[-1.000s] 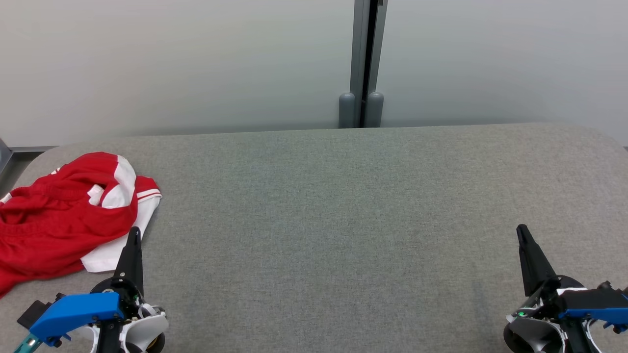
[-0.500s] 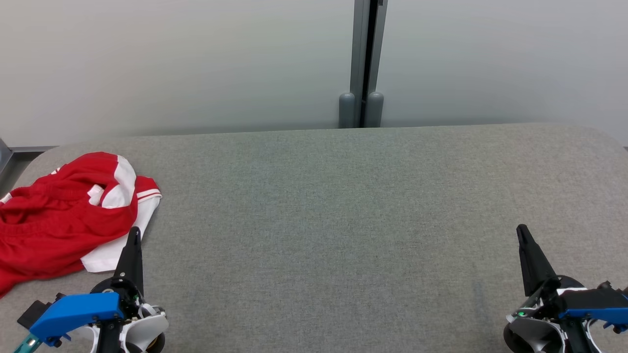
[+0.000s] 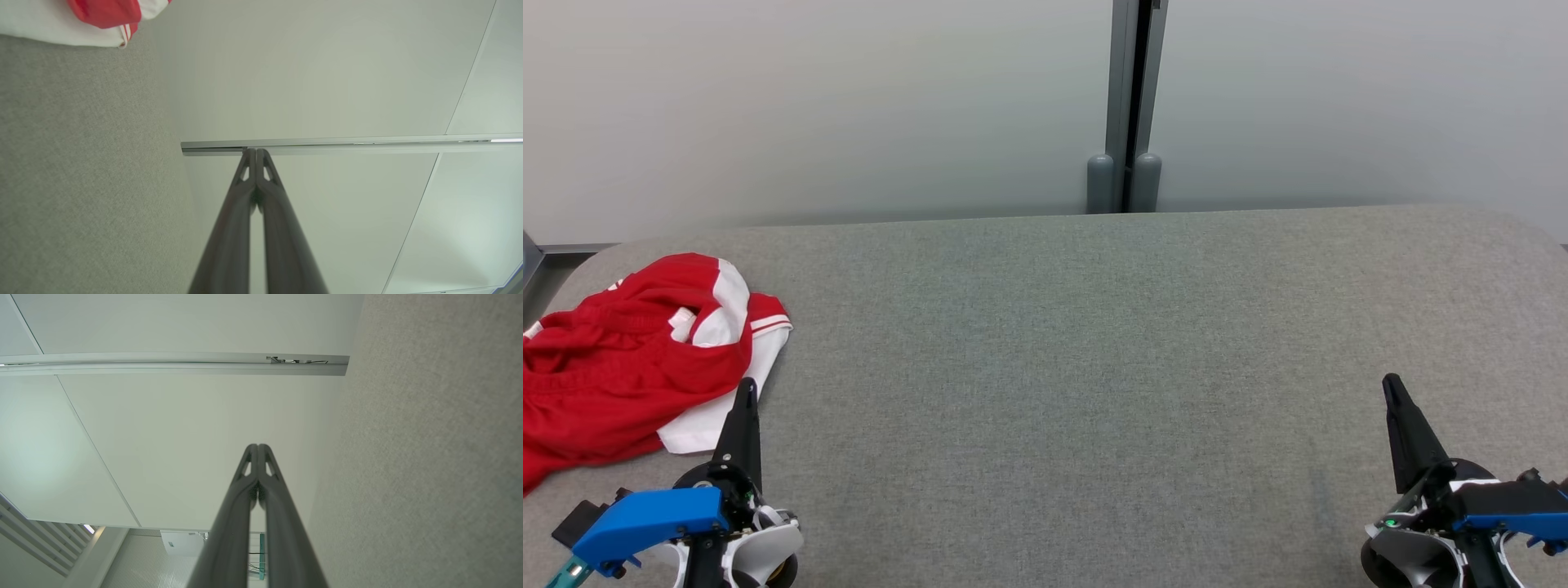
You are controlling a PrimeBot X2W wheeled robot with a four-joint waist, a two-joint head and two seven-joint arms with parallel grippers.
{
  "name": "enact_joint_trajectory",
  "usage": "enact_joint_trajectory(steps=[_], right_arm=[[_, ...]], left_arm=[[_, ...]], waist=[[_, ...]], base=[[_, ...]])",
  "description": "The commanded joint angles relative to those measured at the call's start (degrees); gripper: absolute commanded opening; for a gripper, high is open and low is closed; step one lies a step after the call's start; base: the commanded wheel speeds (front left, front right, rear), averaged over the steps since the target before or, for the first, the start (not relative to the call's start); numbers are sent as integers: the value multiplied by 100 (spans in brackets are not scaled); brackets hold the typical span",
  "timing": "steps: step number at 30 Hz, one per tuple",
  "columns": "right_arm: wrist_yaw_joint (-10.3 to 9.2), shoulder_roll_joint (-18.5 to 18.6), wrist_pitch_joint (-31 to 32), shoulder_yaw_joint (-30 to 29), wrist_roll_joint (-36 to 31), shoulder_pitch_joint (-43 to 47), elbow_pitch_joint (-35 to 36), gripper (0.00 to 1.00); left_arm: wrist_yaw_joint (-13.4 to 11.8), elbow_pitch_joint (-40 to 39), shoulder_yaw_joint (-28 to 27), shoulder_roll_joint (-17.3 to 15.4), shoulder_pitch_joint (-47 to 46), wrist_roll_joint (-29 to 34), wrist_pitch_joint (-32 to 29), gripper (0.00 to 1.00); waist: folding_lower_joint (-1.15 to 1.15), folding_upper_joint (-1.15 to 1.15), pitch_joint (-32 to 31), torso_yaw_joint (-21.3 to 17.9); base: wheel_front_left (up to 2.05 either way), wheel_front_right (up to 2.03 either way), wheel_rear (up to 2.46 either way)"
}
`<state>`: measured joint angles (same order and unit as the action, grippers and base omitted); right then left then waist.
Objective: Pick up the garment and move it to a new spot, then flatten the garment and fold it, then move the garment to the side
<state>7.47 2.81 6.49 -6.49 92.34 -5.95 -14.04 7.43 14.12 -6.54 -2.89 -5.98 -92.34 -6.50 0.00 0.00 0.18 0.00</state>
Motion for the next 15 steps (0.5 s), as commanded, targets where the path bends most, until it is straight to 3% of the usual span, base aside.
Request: enact_joint_trajectory(steps=[1,5,6,15], right_arm=[[7,20,10,-8,5,-76,-6,0],[7,20,10,-8,5,-76,-6,0],[0,-2,-1,1,0,3,-7,100],[-8,-26,-163,77,-118,192,-90,100]], left_arm=[[26,-28,0,9,-68,-5,-17,0],[26,-28,0,9,-68,-5,-17,0],[-1,12,0,0,3,1,2,100],[-1,109,103,22,172,118,166,100]], waist=[[0,0,0,0],[0,0,0,0],[0,0,0,0],[0,0,2,7]], base=[[0,0,0],[0,0,0],[0,0,0],[0,0,0]])
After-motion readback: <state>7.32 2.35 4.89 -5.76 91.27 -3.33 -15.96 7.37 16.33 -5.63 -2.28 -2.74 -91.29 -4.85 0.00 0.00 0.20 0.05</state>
